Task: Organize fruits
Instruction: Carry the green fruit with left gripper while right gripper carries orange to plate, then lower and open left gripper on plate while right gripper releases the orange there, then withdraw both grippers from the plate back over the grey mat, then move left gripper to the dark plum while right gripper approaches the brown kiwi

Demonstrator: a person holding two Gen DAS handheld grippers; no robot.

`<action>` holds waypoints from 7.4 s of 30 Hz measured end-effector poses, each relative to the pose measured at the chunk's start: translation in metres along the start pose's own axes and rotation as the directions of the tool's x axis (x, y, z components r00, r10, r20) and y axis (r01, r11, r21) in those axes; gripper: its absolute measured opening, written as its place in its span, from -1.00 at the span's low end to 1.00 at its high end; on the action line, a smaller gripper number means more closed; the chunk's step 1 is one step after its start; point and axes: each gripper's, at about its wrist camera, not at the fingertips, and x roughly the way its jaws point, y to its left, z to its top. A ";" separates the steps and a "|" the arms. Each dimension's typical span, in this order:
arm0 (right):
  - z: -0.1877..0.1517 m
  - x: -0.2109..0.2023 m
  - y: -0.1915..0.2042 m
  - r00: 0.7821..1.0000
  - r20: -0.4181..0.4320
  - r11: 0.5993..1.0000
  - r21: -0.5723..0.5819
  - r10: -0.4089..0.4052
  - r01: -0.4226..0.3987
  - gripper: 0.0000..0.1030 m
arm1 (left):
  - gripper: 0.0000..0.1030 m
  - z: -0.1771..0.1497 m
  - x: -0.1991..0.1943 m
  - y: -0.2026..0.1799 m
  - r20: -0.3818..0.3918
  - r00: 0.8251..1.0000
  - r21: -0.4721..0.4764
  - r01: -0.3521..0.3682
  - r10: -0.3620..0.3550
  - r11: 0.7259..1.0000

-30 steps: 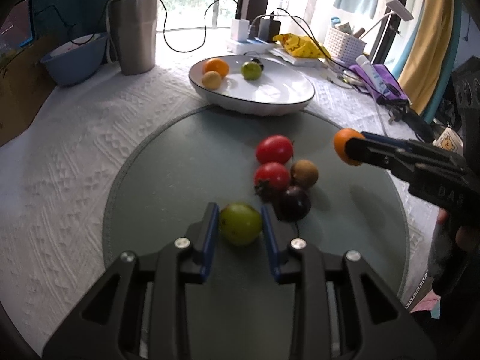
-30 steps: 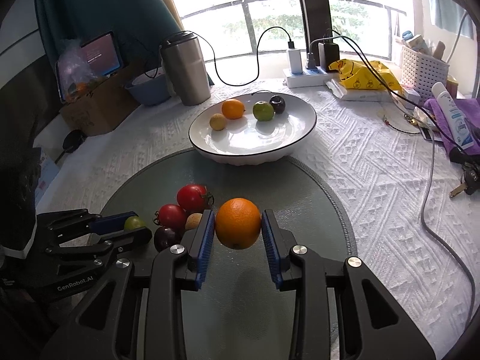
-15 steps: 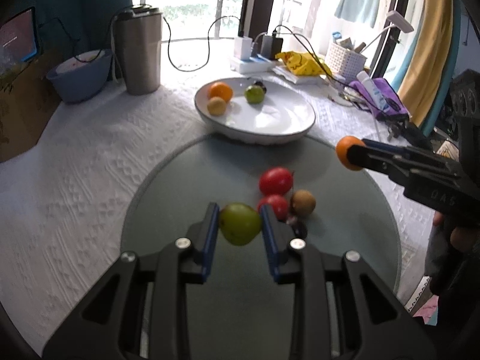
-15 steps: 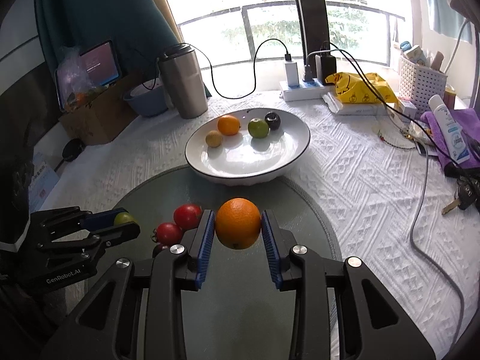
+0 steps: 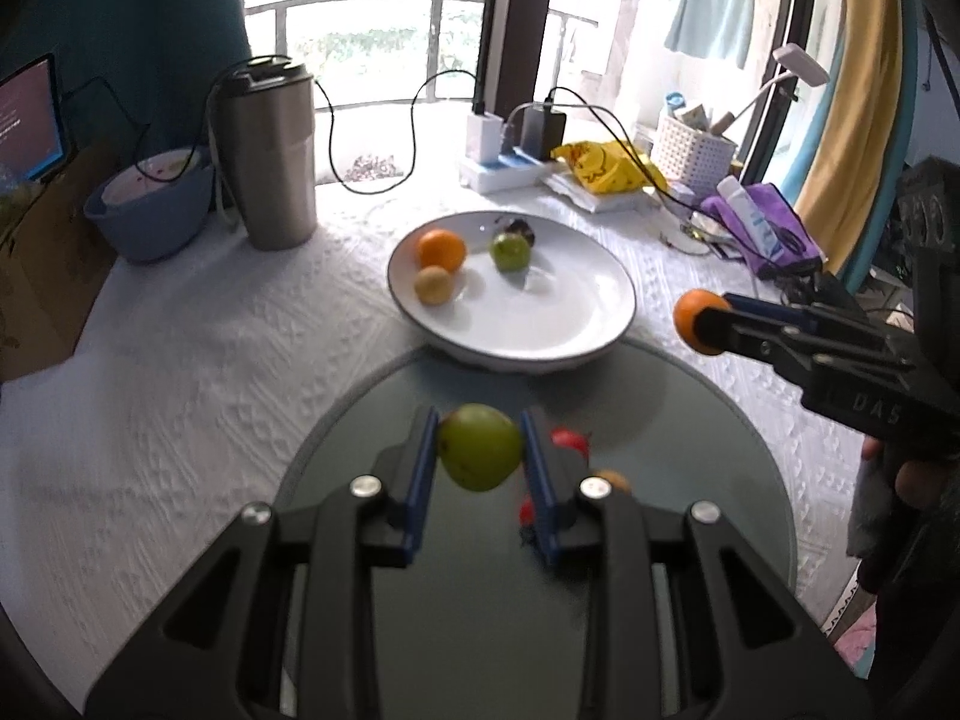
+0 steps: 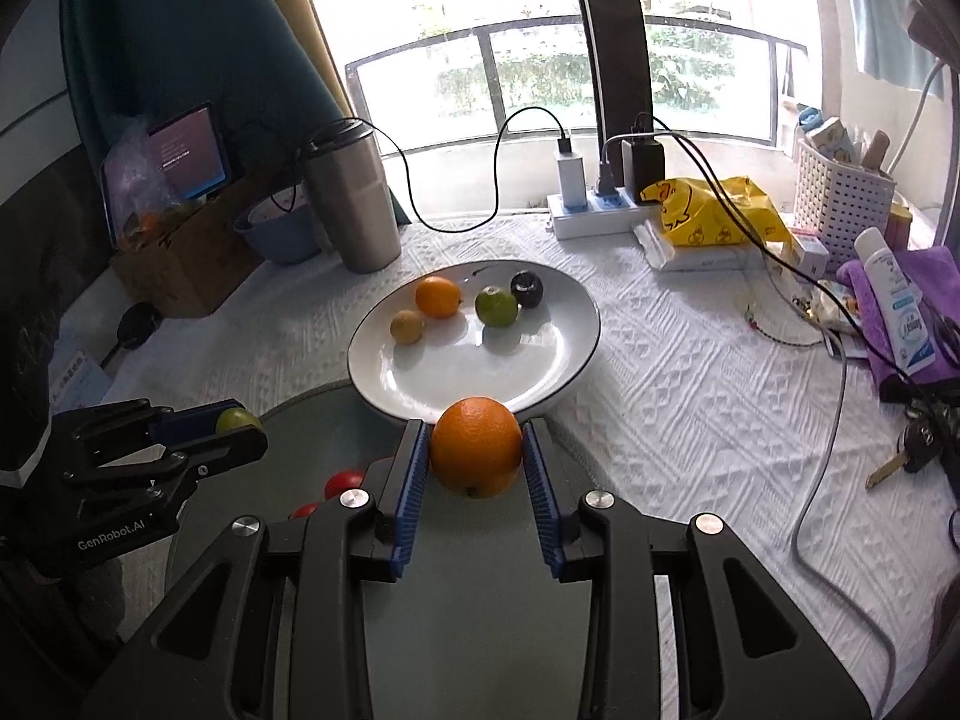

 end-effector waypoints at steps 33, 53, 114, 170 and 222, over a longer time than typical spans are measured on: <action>0.013 0.037 -0.074 0.996 -0.057 0.991 0.114 -0.065 0.071 -0.33 | -0.43 0.061 0.060 -0.004 -0.005 0.999 0.035 0.033 -0.033 0.999; -0.007 0.064 -0.036 0.990 -0.123 0.997 0.021 -0.072 0.075 -0.27 | -0.43 0.044 0.041 0.002 0.006 1.000 0.012 0.016 -0.016 1.000; 0.059 0.126 -0.045 0.995 -0.099 0.999 -0.037 -0.029 0.026 -0.27 | -0.41 0.090 0.125 -0.002 -0.029 0.999 0.052 0.038 -0.037 0.998; 0.011 -0.031 0.020 0.997 0.054 0.994 -0.089 -0.064 0.068 -0.26 | -0.12 0.015 -0.039 -0.026 0.155 0.987 0.015 0.031 -0.033 0.999; -0.062 0.006 0.003 0.995 -0.049 0.996 -0.028 0.089 -0.090 -0.26 | -0.39 -0.059 0.023 -0.056 -0.103 0.994 -0.018 -0.033 0.031 0.999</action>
